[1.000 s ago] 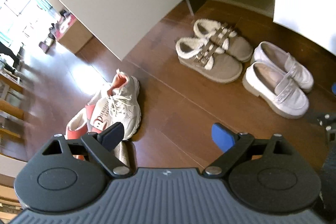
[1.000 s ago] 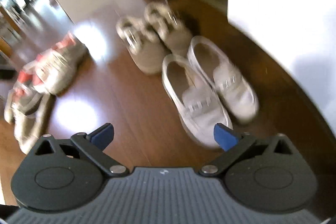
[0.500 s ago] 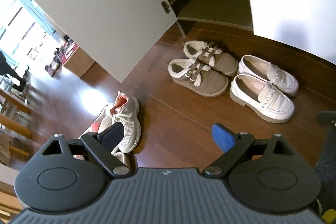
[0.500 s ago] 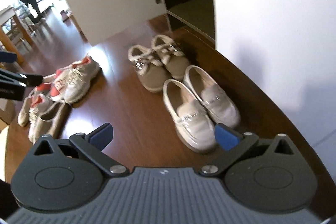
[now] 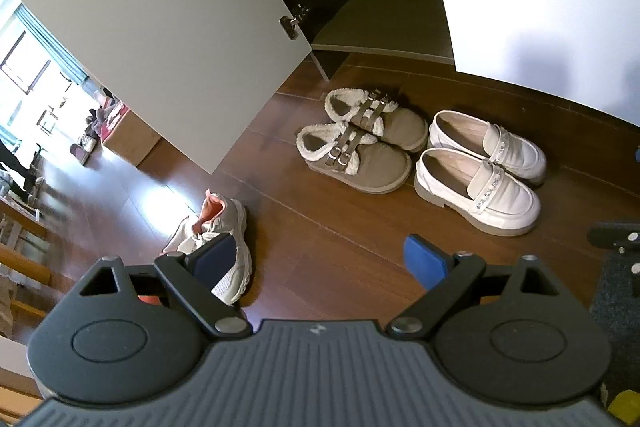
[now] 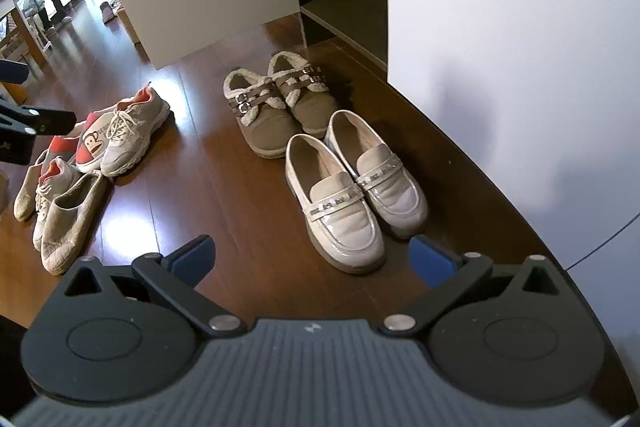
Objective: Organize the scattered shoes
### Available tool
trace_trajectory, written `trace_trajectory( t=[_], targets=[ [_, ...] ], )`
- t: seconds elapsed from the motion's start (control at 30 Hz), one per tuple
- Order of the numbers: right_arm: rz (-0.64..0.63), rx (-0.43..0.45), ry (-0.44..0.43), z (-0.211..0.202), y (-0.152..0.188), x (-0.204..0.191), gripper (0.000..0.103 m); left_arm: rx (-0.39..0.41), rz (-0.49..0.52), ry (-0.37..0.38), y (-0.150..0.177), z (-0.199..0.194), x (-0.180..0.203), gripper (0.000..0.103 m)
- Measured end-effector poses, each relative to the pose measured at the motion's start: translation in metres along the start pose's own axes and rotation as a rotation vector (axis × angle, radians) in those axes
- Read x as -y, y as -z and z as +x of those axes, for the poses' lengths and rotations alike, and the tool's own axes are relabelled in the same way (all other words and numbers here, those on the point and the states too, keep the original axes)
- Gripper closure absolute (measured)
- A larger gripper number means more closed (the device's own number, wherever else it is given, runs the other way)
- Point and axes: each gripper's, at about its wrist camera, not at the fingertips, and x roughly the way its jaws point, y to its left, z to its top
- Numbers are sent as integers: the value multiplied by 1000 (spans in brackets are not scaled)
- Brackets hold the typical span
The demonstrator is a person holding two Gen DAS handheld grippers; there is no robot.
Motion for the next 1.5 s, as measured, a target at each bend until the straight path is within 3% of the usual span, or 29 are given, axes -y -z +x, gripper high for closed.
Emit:
trace_trajectory(
  t=[0.13,0.3,0.67,0.83,1.0,1.23,1.5],
  targets=[
    [-23,38,-67,-1,0,-8,1,-13,-68,6,11,-7,-23,10],
    [-46,3,-132,16,-8,-27,1,-56,-223,-45,44,-20,-87,10],
    [-143,-153,-229,75,-6,-99,1,-248,-768,-308,209,-53,-260,10],
    [-189,-189,-239,87,-1,-128,1,-276,-935,-339,271,-77,-296,10],
    [-201,-205,-213,93,-2,-143,1,-275,-997,-326,302,-91,-309,10],
    [-242,-167,-145,78,-6,-149,1,-268,-924,-340,304,-94,-302,10],
    [-201,-89,-17,54,-21,-105,1,-281,-914,-339,311,-94,-293,10]
  ],
)
